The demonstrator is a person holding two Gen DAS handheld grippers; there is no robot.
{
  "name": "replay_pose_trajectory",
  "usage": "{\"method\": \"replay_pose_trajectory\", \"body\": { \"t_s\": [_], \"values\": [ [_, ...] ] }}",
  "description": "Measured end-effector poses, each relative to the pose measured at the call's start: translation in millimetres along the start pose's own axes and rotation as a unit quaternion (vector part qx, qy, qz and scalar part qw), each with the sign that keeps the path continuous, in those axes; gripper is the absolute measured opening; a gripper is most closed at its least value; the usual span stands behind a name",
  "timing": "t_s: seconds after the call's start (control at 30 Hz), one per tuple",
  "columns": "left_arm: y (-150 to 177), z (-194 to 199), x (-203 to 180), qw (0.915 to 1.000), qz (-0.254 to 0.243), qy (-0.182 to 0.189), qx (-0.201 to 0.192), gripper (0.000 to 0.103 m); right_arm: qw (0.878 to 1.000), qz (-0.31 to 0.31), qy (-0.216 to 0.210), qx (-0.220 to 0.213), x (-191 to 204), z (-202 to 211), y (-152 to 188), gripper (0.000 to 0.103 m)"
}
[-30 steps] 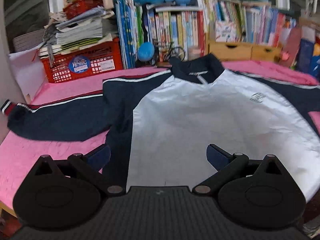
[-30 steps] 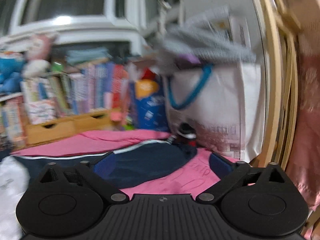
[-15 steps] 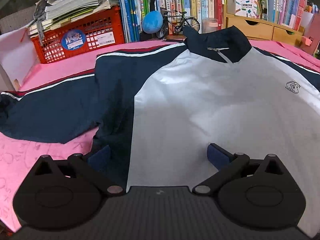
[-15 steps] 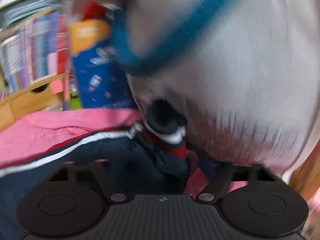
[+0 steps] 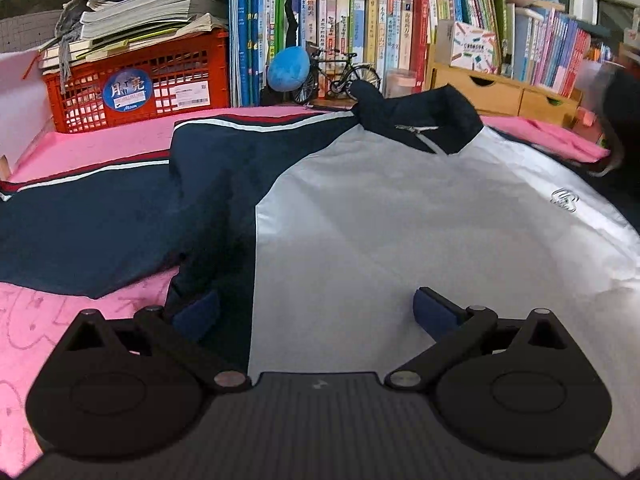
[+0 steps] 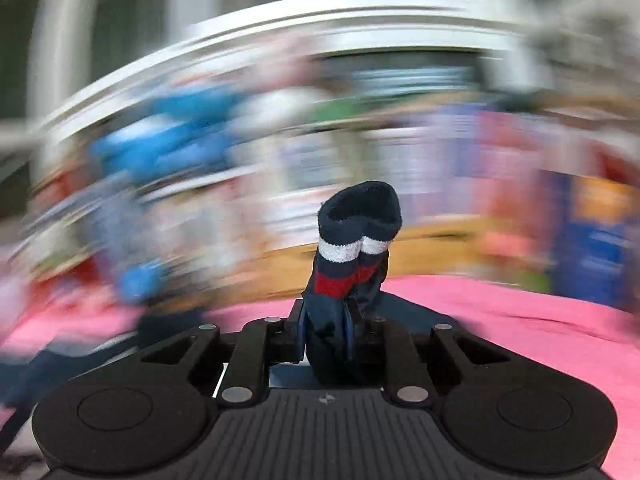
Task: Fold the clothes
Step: 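Carry the navy sleeve across the white body with the right tool and release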
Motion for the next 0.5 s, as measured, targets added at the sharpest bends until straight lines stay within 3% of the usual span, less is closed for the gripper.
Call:
{"method": "replay_pose_trajectory", "body": {
  "t_s": [0.1, 0.17, 0.23, 0.3, 0.4, 0.5],
  "values": [
    [4, 9, 5, 1.0, -0.006, 0.005, -0.003, 0.103, 0.994, 0.054, -0.075, 0.062, 84, -35, 34, 0.021],
    [8, 20, 8, 0.9994, -0.035, 0.002, -0.004, 0.103, 0.987, 0.088, -0.083, 0.109, 121, -56, 65, 0.021],
    [12, 28, 20, 0.9996, -0.024, 0.015, -0.007, 0.103, 0.979, 0.132, -0.08, 0.132, 145, -66, 88, 0.021],
    [15, 31, 31, 0.9995, -0.007, 0.023, -0.018, 0.103, 0.972, 0.179, -0.069, 0.133, 162, -62, 99, 0.021],
    [16, 34, 37, 0.9989, 0.002, 0.034, -0.031, 0.103, 0.971, 0.198, -0.048, 0.124, 174, -66, 88, 0.021],
    [17, 39, 41, 0.9986, 0.008, 0.04, -0.034, 0.103, 0.962, 0.256, -0.045, 0.085, 196, -66, 77, 0.021]
  ]
}}
Point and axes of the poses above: each gripper's, at about its wrist camera, not at the fingertips, and z roughly against the way its jaws point, x to its left, y to its underside, the point moved 3 cm from there along -z, roughly the way its jaws point, and after that the axes turned 13 degrees about -x, right-handed, at the moved point
